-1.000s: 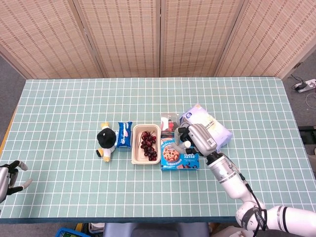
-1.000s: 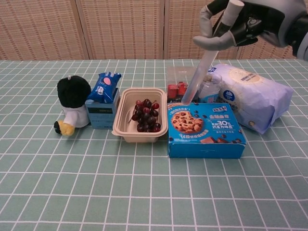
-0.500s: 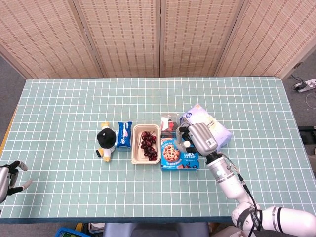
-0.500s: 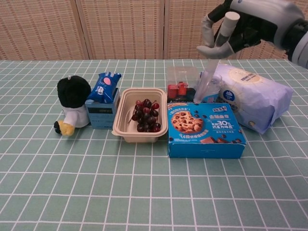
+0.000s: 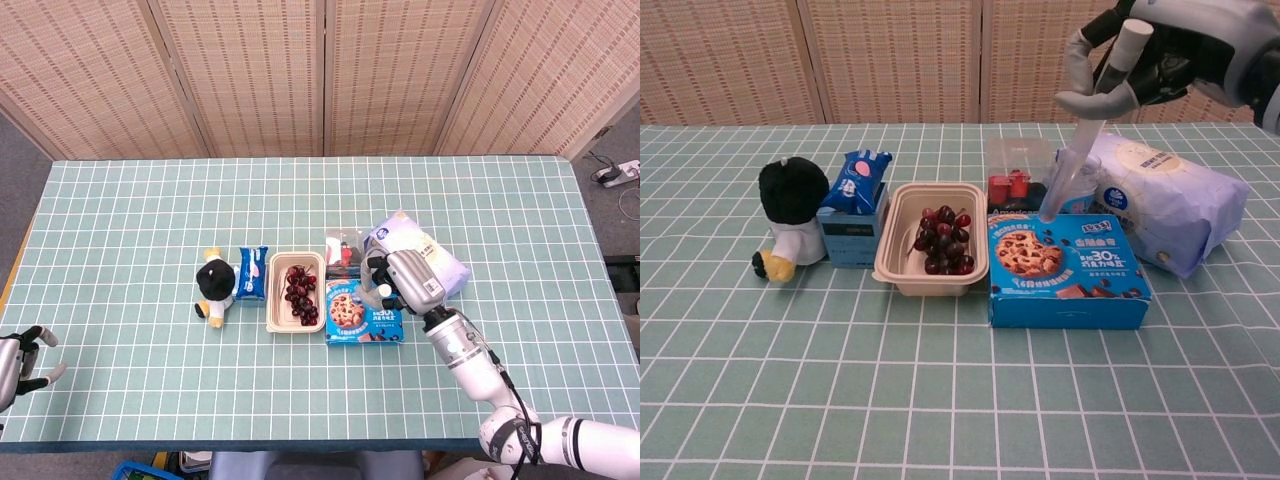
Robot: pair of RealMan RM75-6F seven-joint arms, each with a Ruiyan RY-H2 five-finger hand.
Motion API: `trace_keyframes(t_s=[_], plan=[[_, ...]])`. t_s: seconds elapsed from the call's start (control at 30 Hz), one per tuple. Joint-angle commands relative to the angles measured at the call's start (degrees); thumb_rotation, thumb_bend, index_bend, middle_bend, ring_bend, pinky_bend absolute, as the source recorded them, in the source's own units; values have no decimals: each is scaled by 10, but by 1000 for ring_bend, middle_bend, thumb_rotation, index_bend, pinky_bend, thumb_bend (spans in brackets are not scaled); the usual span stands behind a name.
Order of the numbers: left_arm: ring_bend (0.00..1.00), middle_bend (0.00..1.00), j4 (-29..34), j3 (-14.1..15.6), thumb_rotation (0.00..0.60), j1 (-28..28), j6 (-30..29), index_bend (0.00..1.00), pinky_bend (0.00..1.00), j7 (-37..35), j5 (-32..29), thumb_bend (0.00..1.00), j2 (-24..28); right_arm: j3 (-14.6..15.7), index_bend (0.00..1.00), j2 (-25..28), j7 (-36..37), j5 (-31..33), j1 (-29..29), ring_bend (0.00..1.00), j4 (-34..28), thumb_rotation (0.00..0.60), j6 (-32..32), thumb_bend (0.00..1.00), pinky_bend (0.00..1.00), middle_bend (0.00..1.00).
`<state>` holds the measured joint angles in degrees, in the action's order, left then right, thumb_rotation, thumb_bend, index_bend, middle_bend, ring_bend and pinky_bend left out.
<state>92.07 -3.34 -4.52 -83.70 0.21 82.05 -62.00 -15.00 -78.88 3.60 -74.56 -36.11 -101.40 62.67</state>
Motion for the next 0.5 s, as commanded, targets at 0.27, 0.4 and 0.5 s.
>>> trace_keyframes(t_s=[0.27, 0.4, 0.5], plan=[[625, 870, 0, 0, 600, 0, -1, 635, 622, -5, 2, 68, 0, 1, 803, -19, -16, 1, -1, 1000, 0, 600, 17, 538, 1000, 1000], [625, 870, -1, 0, 600, 0, -2, 636, 622, -7, 3, 68, 0, -11, 802, 2, 65, -3, 0, 1000, -14, 600, -1, 538, 1000, 1000], [625, 870, -1, 0, 600, 0, -1, 635, 622, -8, 3, 68, 1, -21, 802, 5, 89, -9, 3, 1000, -14, 600, 12, 538, 1000, 1000]])
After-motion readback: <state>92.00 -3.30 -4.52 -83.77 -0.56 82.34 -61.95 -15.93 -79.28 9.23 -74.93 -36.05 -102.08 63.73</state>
